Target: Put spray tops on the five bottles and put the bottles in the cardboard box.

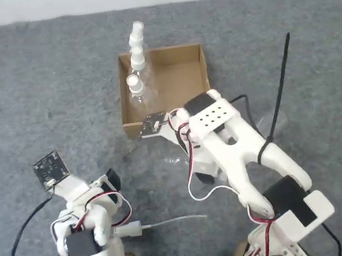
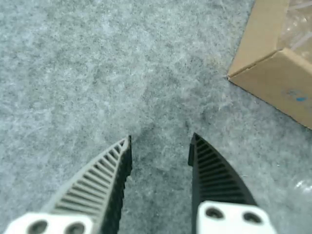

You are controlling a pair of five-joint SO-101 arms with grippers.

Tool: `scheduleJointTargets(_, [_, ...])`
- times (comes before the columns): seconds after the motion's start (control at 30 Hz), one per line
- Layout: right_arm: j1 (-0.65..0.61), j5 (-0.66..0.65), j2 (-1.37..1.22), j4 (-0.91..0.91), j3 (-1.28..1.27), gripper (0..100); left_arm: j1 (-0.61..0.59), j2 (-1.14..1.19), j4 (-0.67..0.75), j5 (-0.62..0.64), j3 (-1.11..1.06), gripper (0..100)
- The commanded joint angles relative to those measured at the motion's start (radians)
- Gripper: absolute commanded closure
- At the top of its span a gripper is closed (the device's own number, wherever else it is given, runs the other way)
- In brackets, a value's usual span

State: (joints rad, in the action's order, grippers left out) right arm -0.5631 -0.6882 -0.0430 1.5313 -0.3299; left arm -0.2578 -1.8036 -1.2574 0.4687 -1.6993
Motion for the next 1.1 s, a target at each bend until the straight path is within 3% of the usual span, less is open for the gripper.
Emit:
scheduleJointTargets(0.0, [-0.018, 0.052, 0.068, -0.025, -0.044, 86.8, -0.003, -0.006, -0.003, -0.005, 0.013, 81])
scheduleJointTargets(0.23, [-0.102, 0.129, 0.074, -0.033, -0.055, 72.8, -0.003, -0.006, -0.003, -0.005, 0.013, 81])
scheduleJointTargets(0.43, [-0.176, 0.153, 0.068, -0.061, -0.051, 72.4, -0.003, -0.006, -0.003, -0.005, 0.013, 81])
scheduleJointTargets(0.6, [-0.179, 0.222, 0.065, -0.125, -0.009, 72.4, -0.003, -0.006, -0.003, -0.005, 0.013, 81])
scheduleJointTargets(1.07, [-0.206, 0.229, -0.061, -0.188, 0.064, 72.8, -0.003, -0.006, -0.003, -0.005, 0.013, 81])
